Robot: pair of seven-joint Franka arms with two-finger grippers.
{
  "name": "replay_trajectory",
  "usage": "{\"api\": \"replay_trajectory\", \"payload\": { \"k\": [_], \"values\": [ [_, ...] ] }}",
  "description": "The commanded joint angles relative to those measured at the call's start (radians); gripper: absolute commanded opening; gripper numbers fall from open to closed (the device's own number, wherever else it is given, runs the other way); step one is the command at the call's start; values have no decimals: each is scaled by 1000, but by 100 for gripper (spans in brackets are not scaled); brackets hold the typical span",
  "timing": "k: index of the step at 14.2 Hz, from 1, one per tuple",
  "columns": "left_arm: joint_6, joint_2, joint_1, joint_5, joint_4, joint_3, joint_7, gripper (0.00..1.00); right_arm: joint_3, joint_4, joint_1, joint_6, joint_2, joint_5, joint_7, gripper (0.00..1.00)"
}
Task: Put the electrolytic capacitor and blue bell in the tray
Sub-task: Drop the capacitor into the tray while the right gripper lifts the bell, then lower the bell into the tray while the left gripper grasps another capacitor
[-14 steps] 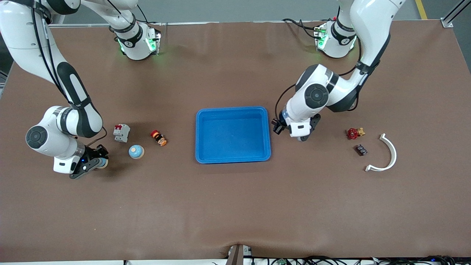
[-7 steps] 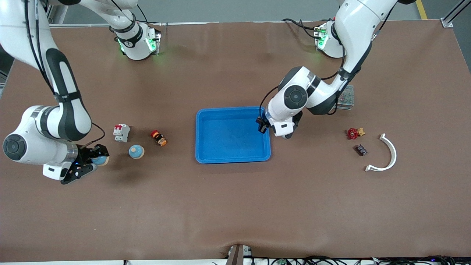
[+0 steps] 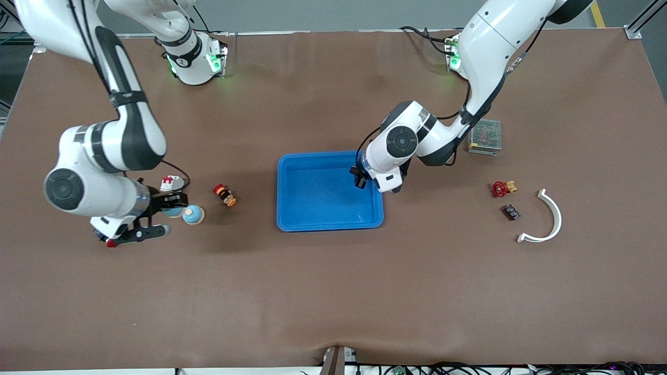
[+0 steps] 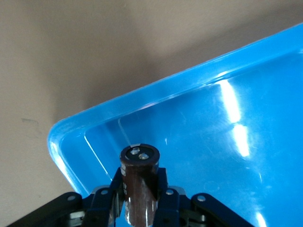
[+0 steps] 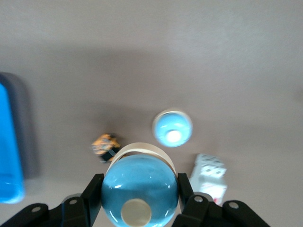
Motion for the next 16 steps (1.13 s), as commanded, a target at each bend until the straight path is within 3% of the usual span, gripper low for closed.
{"api": "replay_trajectory", "payload": {
  "k": [1,2,5,7,8,13,16],
  "values": [
    [3,19,-17,-3,17,9,-20,1,-9,-39,107,-3,-52,7,220,40],
    [3,25,-18,-1,16,12,-18,19,-9,-39,151,-2,-53,7,303,40],
    [3,31,-18,-1,17,12,-18,56,-9,-39,254,23,-50,9,491,40],
    [3,29,-17,19,17,12,-18,96,-9,-62,294,75,-49,54,566,40],
    [-2,26,-14,22,17,12,-16,100,-9,-91,311,124,-50,81,582,40],
    [-19,-21,17,34,22,12,-4,100,-11,-189,412,312,-46,84,724,40],
    [-79,-66,40,132,26,12,-4,100,-12,-217,469,389,-36,84,801,40]
  ]
}}
